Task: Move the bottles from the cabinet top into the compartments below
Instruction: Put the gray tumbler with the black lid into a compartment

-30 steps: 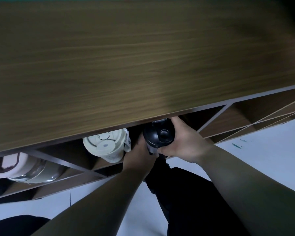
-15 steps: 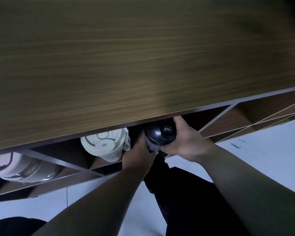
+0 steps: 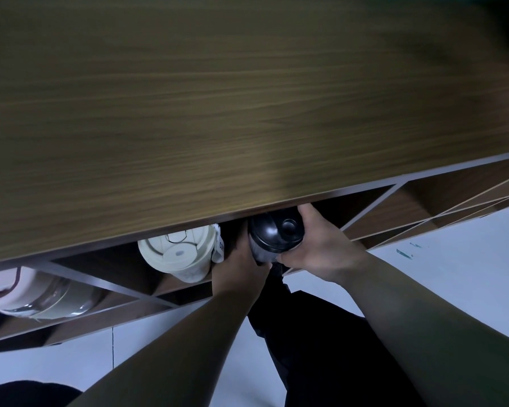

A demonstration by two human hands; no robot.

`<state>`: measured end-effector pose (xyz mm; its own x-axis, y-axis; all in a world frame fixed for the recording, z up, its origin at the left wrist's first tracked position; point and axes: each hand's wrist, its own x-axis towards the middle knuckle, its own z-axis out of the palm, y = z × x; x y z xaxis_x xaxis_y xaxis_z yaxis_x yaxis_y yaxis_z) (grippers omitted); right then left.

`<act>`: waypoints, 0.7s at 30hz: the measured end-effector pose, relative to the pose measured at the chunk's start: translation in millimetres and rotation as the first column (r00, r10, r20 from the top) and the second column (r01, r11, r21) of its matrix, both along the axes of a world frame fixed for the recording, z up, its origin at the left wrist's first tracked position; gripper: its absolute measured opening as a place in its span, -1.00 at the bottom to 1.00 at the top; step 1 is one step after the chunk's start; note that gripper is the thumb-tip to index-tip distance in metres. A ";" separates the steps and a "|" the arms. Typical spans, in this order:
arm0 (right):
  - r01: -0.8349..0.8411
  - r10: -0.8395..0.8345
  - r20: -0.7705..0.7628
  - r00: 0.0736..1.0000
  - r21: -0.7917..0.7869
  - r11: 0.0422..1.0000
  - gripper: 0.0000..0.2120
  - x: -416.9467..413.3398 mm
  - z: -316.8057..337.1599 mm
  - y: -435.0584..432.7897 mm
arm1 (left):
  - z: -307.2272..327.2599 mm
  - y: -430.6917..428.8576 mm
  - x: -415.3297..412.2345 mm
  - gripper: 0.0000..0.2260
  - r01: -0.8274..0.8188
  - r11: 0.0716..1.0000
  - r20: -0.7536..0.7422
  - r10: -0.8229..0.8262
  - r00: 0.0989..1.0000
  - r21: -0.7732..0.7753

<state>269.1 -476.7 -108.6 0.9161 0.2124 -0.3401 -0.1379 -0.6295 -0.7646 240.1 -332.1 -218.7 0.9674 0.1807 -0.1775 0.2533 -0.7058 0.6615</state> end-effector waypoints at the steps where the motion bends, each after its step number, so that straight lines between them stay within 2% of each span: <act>1: 0.000 0.000 0.000 1.000 0.001 1.000 -0.22 -0.1 0.1 0.2 | 0.7 0.2 -0.5 -0.45 0.000 1.000 0.000 0.000 1.000 -0.005; 12: 0.010 -0.009 -0.028 1.000 0.032 0.999 -0.21 -1.7 3.9 1.0 | 2.3 3.3 -2.5 -0.37 0.045 0.999 -0.068 -0.046 0.997 -0.011; 17: 0.017 -0.015 -0.052 0.999 0.038 0.999 -0.04 -2.1 -2.4 -7.4 | 12.2 6.3 -7.4 -0.13 0.054 0.997 -0.064 -0.058 0.996 -0.063; 21: 0.025 -0.023 -0.076 0.997 0.018 1.000 0.09 -8.7 -4.1 -18.5 | 21.7 11.6 -18.0 -0.20 0.029 0.978 -0.057 -0.041 0.998 -0.206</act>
<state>260.4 -495.2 -112.7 0.8926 0.1978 -0.4052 -0.2111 -0.6107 -0.7632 222.0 -320.6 -197.0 0.9587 0.1006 -0.2659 0.2749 -0.5663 0.7770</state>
